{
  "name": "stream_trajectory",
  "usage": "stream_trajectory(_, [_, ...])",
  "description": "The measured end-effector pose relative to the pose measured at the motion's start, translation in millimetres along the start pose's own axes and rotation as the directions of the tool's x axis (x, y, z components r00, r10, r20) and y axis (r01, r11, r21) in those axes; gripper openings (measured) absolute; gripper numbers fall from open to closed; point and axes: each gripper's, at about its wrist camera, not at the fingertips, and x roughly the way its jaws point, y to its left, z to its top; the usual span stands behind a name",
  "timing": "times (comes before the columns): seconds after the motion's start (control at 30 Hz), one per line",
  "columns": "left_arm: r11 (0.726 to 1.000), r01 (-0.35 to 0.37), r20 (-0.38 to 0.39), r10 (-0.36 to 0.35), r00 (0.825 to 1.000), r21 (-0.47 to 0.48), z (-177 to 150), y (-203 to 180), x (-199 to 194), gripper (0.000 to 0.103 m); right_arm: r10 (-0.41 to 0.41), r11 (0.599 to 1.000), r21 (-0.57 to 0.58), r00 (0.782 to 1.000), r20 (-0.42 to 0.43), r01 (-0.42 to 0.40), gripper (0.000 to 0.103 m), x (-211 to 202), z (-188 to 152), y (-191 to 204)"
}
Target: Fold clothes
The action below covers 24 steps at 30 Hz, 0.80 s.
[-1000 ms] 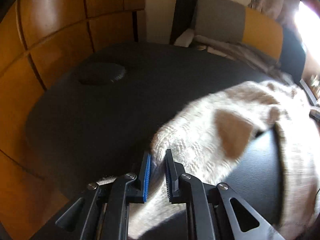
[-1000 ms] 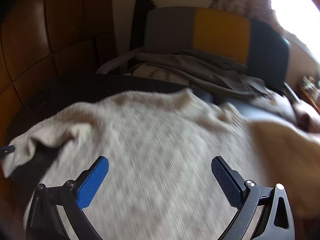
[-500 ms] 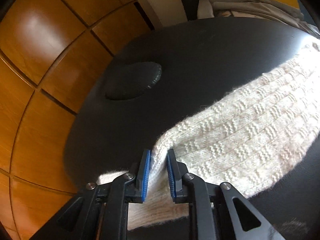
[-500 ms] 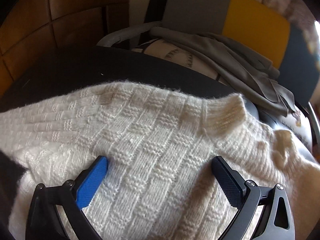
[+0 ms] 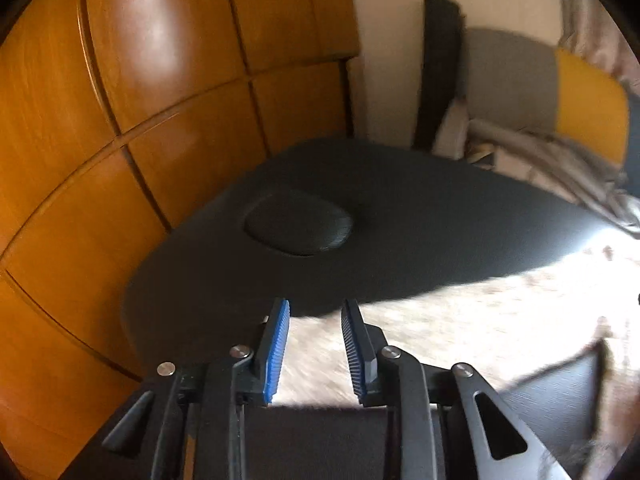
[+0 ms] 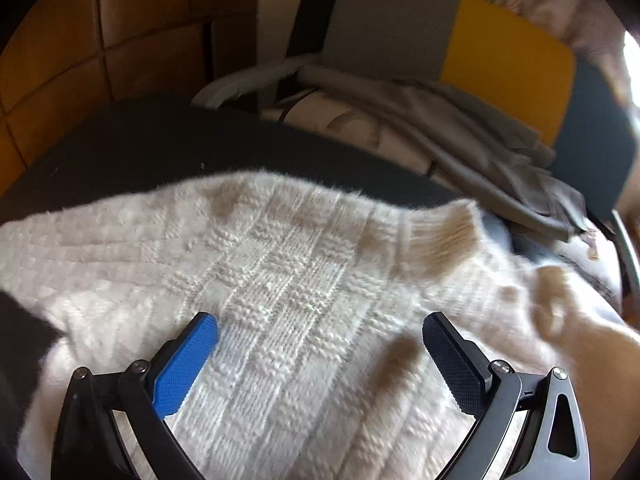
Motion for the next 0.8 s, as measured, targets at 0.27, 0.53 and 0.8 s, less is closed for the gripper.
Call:
stream_trajectory(0.27, [0.936,0.35,-0.055,-0.348,0.936,0.027,-47.9,-114.1,-46.9,0.029,-0.125,0.99,0.087,0.985,0.12,0.115,0.103,-133.3,-99.8,-59.1])
stream_trajectory(0.53, [0.772,0.628,-0.209,-0.601,0.772,0.098,-103.2,-261.1,-89.1,0.029,-0.509,0.857,0.124,0.859,0.049,0.5,0.103,-271.6,-231.3,-190.3])
stream_trajectory(0.8, [0.68,0.69,-0.29,-0.627,0.723,0.248,-141.5,-329.7,-128.5,0.029,-0.751,0.657,0.094,0.661,-0.013,0.748,0.103,-320.9,-296.7,-283.3])
